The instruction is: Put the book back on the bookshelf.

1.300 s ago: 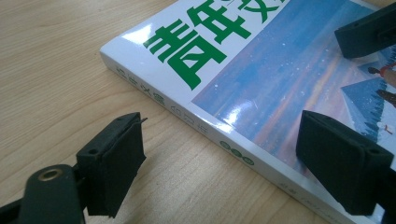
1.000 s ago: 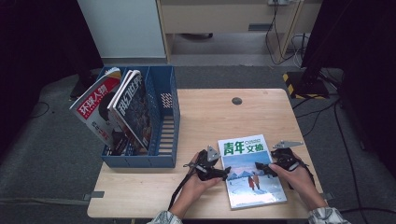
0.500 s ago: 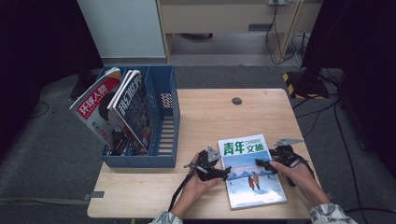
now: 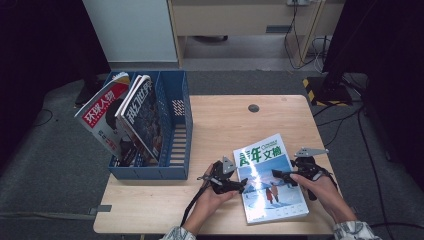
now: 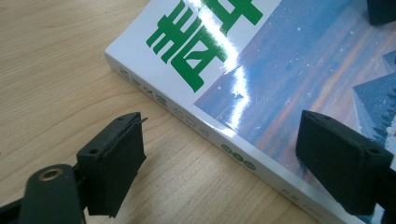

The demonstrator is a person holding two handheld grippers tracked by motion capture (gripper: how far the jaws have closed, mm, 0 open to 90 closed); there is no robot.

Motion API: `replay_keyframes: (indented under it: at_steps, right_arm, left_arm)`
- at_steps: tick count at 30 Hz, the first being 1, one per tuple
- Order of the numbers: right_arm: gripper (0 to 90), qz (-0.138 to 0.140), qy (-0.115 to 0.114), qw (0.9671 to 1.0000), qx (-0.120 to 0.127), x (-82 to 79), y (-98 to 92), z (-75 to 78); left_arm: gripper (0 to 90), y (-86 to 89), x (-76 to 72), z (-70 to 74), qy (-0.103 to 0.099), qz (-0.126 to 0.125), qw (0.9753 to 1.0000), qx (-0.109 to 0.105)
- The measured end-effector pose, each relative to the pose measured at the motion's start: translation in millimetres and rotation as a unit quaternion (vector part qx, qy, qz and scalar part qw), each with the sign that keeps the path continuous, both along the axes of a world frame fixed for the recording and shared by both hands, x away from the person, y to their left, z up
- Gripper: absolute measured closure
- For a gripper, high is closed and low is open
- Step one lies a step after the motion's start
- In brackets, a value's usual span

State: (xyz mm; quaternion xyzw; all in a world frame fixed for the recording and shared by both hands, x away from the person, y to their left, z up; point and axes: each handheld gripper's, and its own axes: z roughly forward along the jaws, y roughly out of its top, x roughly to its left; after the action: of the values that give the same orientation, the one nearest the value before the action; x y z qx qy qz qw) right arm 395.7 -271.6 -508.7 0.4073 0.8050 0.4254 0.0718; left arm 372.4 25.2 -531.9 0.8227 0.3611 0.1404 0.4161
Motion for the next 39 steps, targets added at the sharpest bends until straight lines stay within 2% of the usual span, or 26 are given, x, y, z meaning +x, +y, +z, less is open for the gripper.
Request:
replay_keyframes:
  at_steps: [2,3,9,10,11,13,15,17,19,20,21,22,26,32,39]
  right_arm:
    - [22.1,-0.004,0.000,0.9995,-0.031,2.0,1.6,-1.0]
    - [22.1,-0.006,0.006,0.9995,-0.032,2.3,1.0,-2.2]
    - [25.9,0.010,0.015,0.9997,-0.016,2.4,1.0,-3.7]
    - [27.8,0.027,0.016,0.9994,-0.013,0.4,6.5,-4.3]
    - [27.8,0.027,0.016,0.9994,-0.013,0.4,6.5,-4.3]
    - [28.3,0.029,0.013,0.9991,-0.028,0.5,10.1,-6.0]
    - [29.3,0.030,0.015,0.9991,-0.027,0.6,9.6,-5.7]
    - [36.2,0.037,0.015,0.9988,-0.028,-0.3,10.6,-4.9]
    - [38.0,0.036,0.018,0.9988,-0.026,-0.5,10.8,-4.5]
    - [41.3,0.034,0.019,0.9990,-0.022,0.0,10.6,-4.0]
    - [43.1,0.033,0.022,0.9990,-0.020,0.2,10.5,-3.7]
    - [45.9,0.032,0.022,0.9991,-0.018,0.0,10.7,-3.3]
    - [52.7,0.033,0.024,0.9991,-0.013,-1.0,11.3,-1.4]
    - [58.0,0.037,0.027,0.9989,-0.011,-1.6,12.4,1.0]
    - [57.2,0.031,0.025,0.9990,-0.017,-2.8,14.6,3.3]
  left_arm:
    - [15.0,-0.1,-0.1,0.0,-0.001,0.000,1.0000,0.000]
    - [15.0,-0.1,0.0,-0.1,-0.001,0.000,1.0000,0.000]
    - [15.0,-0.1,0.2,-0.2,0.000,0.000,1.0000,-0.001]
    - [15.0,-0.1,0.2,-0.2,0.000,0.000,1.0000,-0.001]
    - [15.0,-0.1,0.3,-0.3,0.000,0.000,1.0000,-0.001]
    - [15.0,0.0,0.3,-0.3,0.000,0.000,1.0000,-0.002]
    - [15.0,-0.2,0.0,-0.4,-0.001,0.001,1.0000,-0.002]
    - [15.0,0.1,0.2,-0.7,0.000,0.001,1.0000,-0.003]
    - [15.0,0.4,0.3,-1.3,0.000,0.002,1.0000,-0.007]
    - [15.0,1.0,2.7,-1.3,-0.016,-0.005,0.9999,-0.003]
    - [15.0,1.1,3.0,-1.1,-0.019,-0.005,0.9998,0.000]
    - [15.0,-0.2,-0.6,-0.9,-0.002,0.004,1.0000,-0.004]
    - [15.0,-0.4,-1.1,-1.0,-0.003,0.007,1.0000,-0.005]
    - [15.0,-0.6,-1.2,-1.0,-0.004,0.007,1.0000,-0.005]
    - [15.0,-1.2,-1.4,-1.0,-0.006,0.007,0.9999,-0.003]
